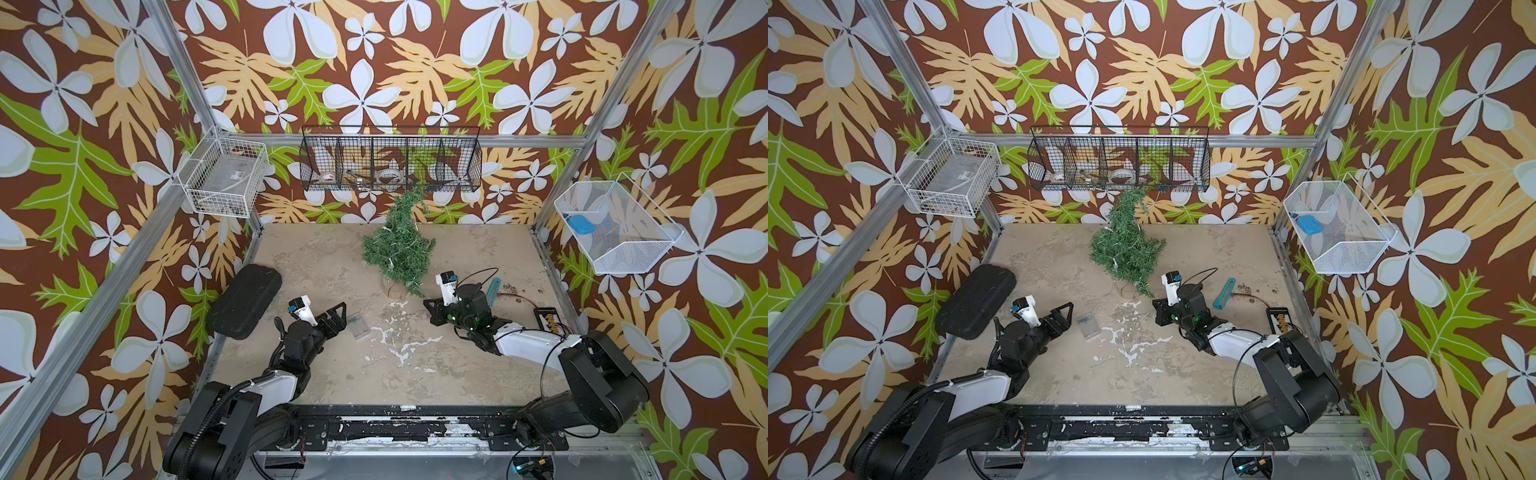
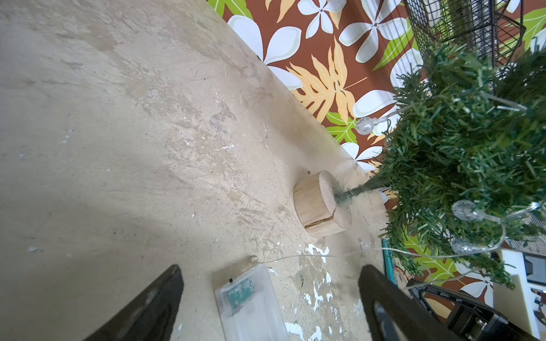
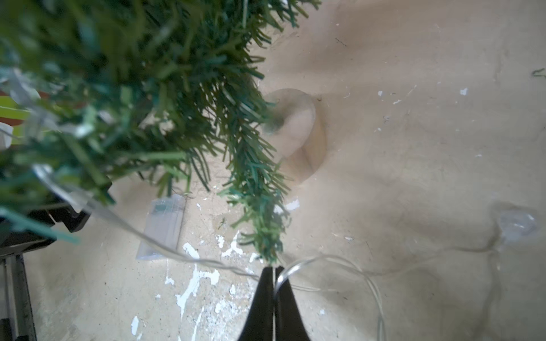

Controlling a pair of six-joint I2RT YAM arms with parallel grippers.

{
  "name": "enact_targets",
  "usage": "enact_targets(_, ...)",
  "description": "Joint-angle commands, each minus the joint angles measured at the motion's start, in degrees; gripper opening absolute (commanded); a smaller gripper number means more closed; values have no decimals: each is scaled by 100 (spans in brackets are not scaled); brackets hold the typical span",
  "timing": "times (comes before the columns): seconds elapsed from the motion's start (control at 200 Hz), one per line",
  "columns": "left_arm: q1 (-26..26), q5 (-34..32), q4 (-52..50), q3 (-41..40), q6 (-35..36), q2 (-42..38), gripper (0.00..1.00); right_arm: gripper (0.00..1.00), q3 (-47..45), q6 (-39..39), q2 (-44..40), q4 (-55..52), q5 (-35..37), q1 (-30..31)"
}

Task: Remove string lights from the small christmas tree
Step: Remove the light string from the Christmas tree.

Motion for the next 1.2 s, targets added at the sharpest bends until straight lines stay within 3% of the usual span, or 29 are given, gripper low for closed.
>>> enact_targets(0.0,-8,-47,59,48,-88,26,95,9,41,2,-1,420,116,205)
enact_targets(0.325,-4,-54,120,79,-190,201,94,20,-370,103,-210,783,440,312)
enact_targets(0.696,-5,-108,25,51,-143,74,94,30,88,187,622,1057,593,309)
enact_targets(0.946,-6,-70,48,79,-121,74,94,0,-224,513,359,1182,923,342)
enact_targets(1.196,-6,-24,68,66,-152,59,94,0,-576,281,-1302,230,1141,340)
